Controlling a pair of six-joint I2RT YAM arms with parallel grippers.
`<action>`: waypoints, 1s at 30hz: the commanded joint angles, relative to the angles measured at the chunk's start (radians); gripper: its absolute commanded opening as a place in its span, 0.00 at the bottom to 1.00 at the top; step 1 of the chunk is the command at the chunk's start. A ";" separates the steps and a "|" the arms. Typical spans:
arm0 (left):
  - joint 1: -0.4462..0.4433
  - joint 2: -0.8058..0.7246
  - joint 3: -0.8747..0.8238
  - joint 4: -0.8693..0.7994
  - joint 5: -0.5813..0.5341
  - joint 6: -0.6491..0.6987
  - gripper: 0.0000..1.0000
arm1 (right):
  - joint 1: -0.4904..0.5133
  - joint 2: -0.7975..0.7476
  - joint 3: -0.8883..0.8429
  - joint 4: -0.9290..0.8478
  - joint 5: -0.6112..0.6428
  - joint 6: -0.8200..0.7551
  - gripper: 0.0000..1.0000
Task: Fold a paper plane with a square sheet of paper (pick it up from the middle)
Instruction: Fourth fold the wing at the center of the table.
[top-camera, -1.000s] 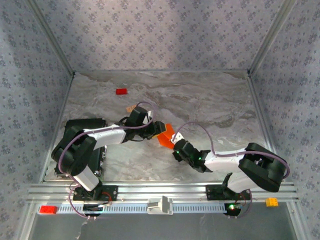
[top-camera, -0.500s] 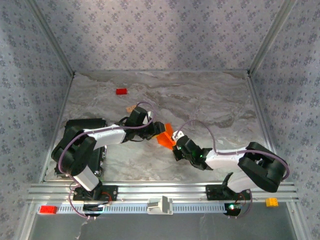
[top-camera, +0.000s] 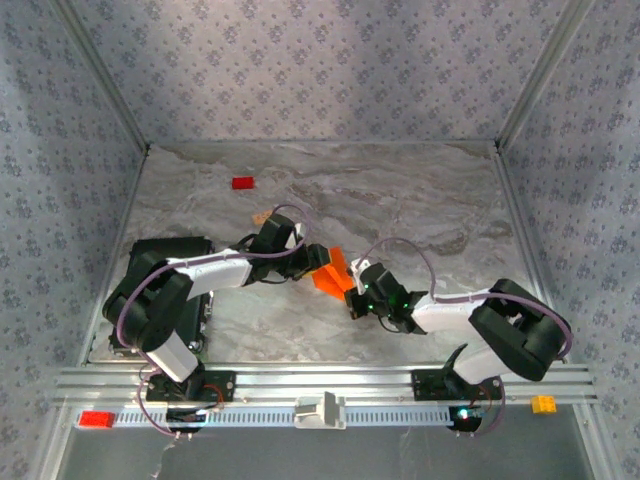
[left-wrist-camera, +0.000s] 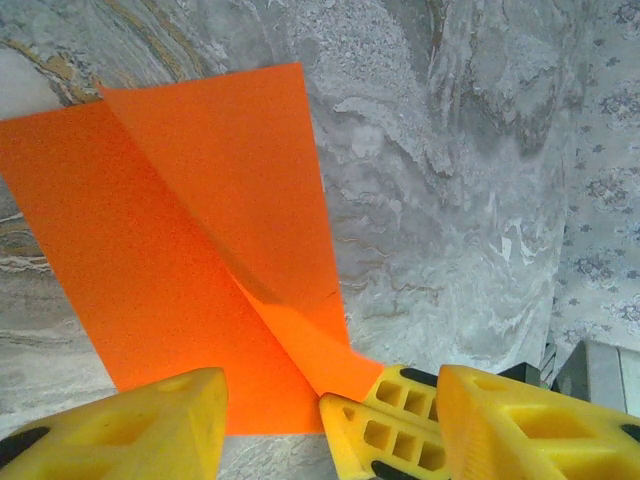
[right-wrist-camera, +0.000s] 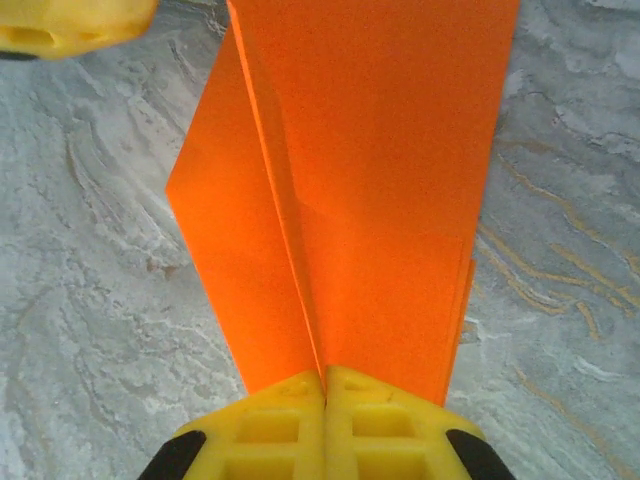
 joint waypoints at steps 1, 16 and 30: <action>0.002 -0.037 0.022 -0.009 -0.008 0.020 0.56 | -0.052 0.019 0.000 0.027 -0.165 0.078 0.03; 0.002 0.015 0.027 0.028 0.033 0.018 0.30 | -0.269 0.196 0.036 0.221 -0.648 0.324 0.04; -0.011 0.093 0.068 0.067 0.069 0.017 0.24 | -0.346 0.302 0.035 0.374 -0.782 0.464 0.04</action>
